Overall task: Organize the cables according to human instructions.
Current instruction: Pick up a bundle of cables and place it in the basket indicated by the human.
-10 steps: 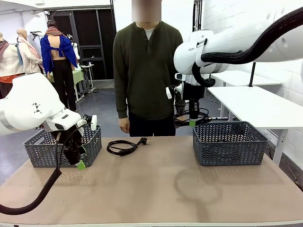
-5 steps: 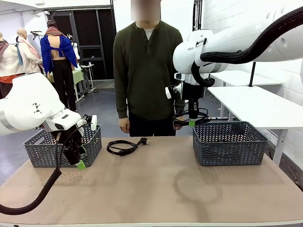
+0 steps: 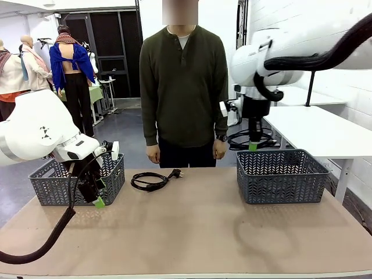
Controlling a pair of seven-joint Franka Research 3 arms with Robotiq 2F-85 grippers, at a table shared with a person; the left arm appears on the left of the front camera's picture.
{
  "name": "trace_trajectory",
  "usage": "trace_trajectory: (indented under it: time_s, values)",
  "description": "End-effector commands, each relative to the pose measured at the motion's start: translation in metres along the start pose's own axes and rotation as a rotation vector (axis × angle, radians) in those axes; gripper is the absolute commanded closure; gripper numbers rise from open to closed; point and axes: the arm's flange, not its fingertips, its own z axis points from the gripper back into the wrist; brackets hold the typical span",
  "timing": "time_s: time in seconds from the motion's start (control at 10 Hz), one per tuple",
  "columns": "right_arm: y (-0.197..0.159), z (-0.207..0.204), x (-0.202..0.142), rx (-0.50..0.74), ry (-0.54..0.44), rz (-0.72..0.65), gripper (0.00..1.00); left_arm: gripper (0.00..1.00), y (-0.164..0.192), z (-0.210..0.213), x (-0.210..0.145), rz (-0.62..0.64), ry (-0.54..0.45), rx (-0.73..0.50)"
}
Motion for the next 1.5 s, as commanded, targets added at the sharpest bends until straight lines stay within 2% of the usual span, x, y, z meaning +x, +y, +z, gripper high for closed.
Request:
trace_trajectory:
  time_s: [0.0, 0.2, 0.5, 1.4]
  values:
    - [0.012, -0.012, -0.033, -0.035, -0.057, 0.024, 1.00, 0.00, 0.000, 0.002, 0.001, -0.001, 0.008, 0.001]
    - [0.011, -0.022, -0.065, -0.049, -0.084, 0.036, 1.00, 0.00, 0.000, 0.002, 0.001, -0.001, 0.008, 0.001]
    - [0.002, -0.040, -0.088, -0.073, -0.103, 0.051, 1.00, 0.00, 0.000, 0.002, 0.001, -0.001, 0.008, 0.001]
    - [-0.054, -0.079, -0.095, -0.072, -0.070, 0.050, 1.00, 0.00, 0.000, 0.002, 0.001, -0.001, 0.008, 0.001]
